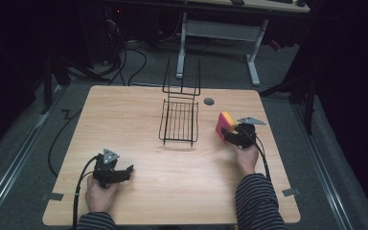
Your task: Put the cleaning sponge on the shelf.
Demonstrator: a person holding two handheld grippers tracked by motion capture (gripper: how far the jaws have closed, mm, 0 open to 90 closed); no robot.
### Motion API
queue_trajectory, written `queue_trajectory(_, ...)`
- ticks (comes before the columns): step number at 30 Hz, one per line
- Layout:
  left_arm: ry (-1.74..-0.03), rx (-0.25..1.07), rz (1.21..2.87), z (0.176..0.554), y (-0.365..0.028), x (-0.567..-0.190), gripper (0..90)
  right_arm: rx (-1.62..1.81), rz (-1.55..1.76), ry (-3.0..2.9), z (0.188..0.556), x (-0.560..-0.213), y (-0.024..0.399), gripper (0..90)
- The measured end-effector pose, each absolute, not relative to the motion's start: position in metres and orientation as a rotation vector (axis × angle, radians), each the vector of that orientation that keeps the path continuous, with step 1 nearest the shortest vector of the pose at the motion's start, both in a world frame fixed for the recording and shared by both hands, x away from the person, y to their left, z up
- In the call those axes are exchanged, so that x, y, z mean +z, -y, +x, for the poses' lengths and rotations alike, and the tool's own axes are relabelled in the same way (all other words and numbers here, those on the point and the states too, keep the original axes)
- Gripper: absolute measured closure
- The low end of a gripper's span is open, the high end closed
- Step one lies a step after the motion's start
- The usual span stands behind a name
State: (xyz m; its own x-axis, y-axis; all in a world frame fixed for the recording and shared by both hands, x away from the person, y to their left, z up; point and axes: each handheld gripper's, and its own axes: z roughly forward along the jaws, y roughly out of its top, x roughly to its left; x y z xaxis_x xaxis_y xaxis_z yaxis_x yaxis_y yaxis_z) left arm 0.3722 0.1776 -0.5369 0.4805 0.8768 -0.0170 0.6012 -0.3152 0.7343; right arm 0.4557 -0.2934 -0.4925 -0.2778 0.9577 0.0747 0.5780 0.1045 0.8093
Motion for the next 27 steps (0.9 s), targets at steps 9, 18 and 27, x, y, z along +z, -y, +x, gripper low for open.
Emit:
queue_trajectory(9, -1.218, 0.512, 2.038, 0.3722, -0.1776, -0.5369, 19.5, 1.005, 1.495, -1.925, 0.4587, -0.4989, 0.2914, 52.4)
queue_trajectory(18, -1.218, 0.512, 2.039, 0.3722, -0.1776, -0.5369, 19.5, 1.008, 1.481, -1.929, 0.4577, -0.4978, 0.2911, 59.2)
queue_trajectory(27, -1.218, 0.512, 2.038, 0.3722, -0.1776, -0.5369, 19.5, 1.017, 1.464, -1.932, 0.4547, -0.4945, 0.2923, 60.7)
